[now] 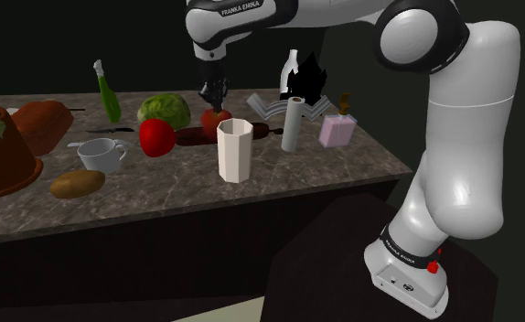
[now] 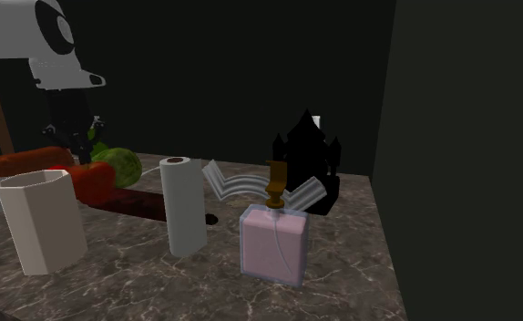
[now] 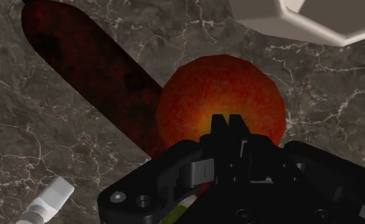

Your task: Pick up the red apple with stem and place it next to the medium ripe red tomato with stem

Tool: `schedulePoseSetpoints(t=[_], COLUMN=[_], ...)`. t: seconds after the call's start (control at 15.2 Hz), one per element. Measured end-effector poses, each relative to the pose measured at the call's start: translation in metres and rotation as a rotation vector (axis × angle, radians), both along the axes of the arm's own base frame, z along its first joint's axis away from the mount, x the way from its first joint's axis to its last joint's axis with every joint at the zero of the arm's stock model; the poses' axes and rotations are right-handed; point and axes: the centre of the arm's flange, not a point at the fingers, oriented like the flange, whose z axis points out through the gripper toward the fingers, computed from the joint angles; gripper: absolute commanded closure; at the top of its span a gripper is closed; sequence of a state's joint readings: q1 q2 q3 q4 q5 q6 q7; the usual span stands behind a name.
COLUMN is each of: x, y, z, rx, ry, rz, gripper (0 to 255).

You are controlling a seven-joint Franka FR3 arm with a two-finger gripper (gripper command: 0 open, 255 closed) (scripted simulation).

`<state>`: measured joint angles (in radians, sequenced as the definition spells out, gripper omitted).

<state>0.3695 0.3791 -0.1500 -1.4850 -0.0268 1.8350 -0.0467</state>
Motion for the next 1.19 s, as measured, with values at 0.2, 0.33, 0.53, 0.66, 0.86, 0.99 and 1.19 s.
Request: schedulePoseSetpoints(t=[0.2, 0.33, 0.53, 0.66, 0.86, 0.99, 1.19], x=[-0.001, 0.0, 0.0, -0.001, 0.0, 0.0, 0.0], y=[0.0, 0.001, 0.0, 0.0, 0.001, 0.001, 0.001], z=[-0.015, -0.025, -0.042, -0.046, -0.048, -0.048, -0.048], rx=[0.0, 0.0, 0.0, 0.0, 0.0, 0.0, 0.0], ry=[0.0, 0.0, 0.0, 0.0, -0.001, -0.001, -0.001], rz=[0.0, 0.0, 0.0, 0.0, 0.0, 0.0, 0.0], gripper=[255, 255, 255, 255, 255, 0, 0])
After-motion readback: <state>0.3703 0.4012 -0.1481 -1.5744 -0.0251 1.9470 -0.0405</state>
